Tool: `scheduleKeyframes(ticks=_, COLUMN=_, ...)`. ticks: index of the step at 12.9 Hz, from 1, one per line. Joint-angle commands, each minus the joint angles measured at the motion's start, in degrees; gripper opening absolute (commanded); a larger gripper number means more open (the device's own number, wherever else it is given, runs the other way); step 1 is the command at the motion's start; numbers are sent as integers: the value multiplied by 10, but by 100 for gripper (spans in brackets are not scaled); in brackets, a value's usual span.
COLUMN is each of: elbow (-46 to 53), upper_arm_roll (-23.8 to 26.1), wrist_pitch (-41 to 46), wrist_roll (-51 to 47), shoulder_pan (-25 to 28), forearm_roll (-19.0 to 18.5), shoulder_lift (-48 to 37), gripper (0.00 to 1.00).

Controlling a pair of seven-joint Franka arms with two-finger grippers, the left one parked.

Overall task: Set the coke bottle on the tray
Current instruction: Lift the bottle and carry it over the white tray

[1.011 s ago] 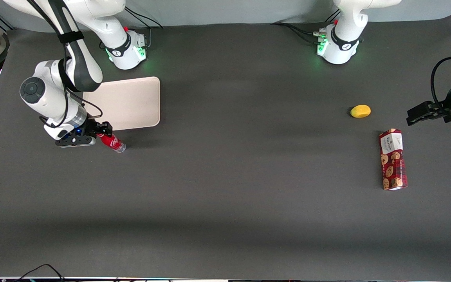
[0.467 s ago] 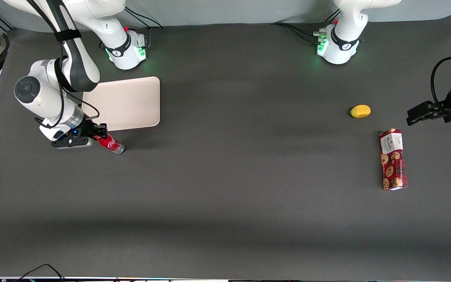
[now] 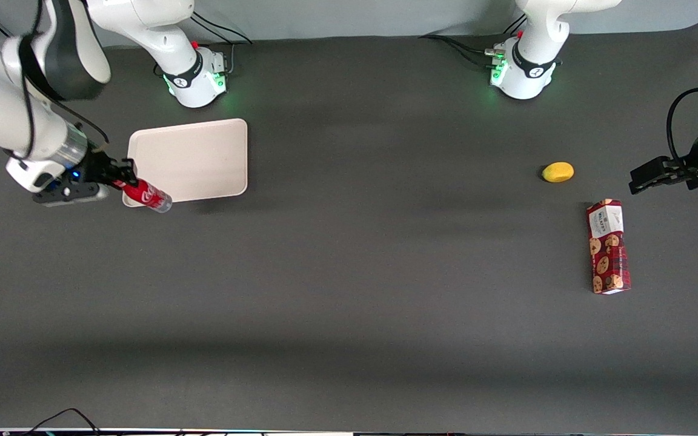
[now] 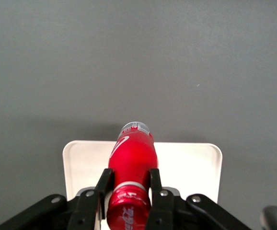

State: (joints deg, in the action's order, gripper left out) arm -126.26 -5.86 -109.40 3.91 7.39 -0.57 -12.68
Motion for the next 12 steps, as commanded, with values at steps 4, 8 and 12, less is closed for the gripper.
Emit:
scheduleKeyframes(ticks=4, elbow=17, upper_arm_roll=10, wrist_pitch=138, wrist_roll=22, shoulder_pan=2, forearm_roll=-51, shoulder_lift=-130, gripper=0)
scheduleKeyframes(ticks=8, elbow=-43, upper_arm_roll=2, wrist_pitch=142, wrist_roll=43, shoulder_pan=-4, forearm_roll=-67, shoulder_lift=-182, gripper=0)
scheduleKeyframes(ticks=12, elbow=-141, upper_arm_roll=-38, wrist_pitch=67, wrist_roll=83, shoulder_pan=-22, forearm_roll=-96, shoulder_lift=-203, gripper=0)
